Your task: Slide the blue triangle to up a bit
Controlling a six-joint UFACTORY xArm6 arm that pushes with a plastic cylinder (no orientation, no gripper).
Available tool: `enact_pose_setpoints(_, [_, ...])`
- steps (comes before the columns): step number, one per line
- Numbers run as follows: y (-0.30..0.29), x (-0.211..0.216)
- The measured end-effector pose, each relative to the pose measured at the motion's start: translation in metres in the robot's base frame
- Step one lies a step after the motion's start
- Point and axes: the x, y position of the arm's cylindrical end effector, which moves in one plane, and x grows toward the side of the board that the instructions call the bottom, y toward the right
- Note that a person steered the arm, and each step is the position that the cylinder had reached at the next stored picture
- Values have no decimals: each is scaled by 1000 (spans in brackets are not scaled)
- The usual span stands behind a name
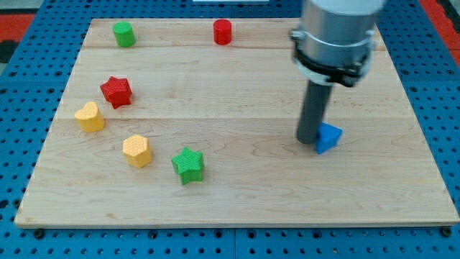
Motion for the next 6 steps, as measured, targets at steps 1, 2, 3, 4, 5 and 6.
enact_pose_setpoints(1, [3,25])
enact_pose_setpoints(2, [-2,53])
enact_pose_setpoints(3, [46,34])
enact_pose_setpoints(4, [52,-13])
enact_pose_setpoints(5, [29,-50])
enact_pose_setpoints(6, [28,-26])
